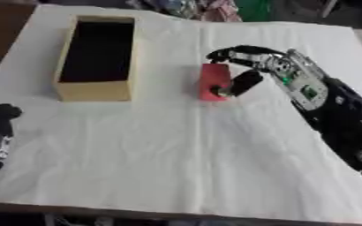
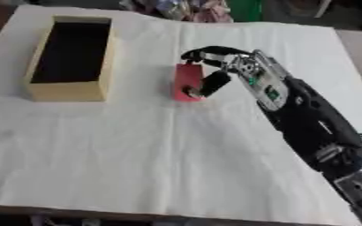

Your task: Pick up objects on the table and place them in the box.

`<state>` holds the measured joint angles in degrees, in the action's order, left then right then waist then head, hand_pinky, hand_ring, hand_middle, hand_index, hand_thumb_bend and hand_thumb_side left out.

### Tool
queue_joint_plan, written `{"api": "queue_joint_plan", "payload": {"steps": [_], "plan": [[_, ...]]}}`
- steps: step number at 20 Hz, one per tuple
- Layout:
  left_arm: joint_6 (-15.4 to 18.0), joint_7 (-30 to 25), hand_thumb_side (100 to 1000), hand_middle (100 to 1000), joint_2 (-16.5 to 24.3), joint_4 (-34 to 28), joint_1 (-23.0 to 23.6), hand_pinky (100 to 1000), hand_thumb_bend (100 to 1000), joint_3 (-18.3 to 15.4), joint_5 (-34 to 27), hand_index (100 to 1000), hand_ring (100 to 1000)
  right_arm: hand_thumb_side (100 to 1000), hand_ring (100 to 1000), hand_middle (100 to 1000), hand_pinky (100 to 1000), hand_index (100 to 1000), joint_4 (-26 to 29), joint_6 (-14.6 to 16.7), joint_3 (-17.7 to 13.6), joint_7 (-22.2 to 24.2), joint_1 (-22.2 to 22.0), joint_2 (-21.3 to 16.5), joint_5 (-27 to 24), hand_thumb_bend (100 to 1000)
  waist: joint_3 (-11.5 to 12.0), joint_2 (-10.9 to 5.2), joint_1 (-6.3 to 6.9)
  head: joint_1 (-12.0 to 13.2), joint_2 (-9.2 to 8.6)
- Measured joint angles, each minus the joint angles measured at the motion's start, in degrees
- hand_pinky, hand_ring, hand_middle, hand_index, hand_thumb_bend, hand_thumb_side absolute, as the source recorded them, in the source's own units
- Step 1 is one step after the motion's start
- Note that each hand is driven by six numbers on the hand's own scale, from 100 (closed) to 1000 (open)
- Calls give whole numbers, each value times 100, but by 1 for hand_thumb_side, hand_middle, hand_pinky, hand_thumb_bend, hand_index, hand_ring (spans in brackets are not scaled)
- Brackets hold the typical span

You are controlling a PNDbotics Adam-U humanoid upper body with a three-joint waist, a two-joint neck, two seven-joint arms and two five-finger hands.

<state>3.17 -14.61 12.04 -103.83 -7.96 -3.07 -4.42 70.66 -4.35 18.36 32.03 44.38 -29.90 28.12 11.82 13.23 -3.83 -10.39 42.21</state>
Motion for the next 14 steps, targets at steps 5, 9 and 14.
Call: {"api": "queue_joint_plan", "payload": {"steps": [5, 9, 14], "plan": [[-6, -6, 295, 690, 0, 4, 0, 1000, 100, 0, 0, 761, 816, 100, 1000, 573, 960, 804, -1, 14, -35, -60, 23, 31, 145, 238, 1, 0, -9, 0, 0], [-7, -7, 295, 690, 0, 28, 0, 1000, 100, 0, 0, 761, 816, 100, 1000, 542, 954, 782, 2, 11, -42, -113, 30, 41, 213, 225, 1, 0, -12, 0, 0], [-8, -8, 295, 690, 0, 29, 0, 1000, 100, 0, 0, 761, 816, 100, 1000, 535, 951, 780, 98, -12, -87, -217, 140, 46, 255, 210, -1, -1, -14, 1, 0]]}}
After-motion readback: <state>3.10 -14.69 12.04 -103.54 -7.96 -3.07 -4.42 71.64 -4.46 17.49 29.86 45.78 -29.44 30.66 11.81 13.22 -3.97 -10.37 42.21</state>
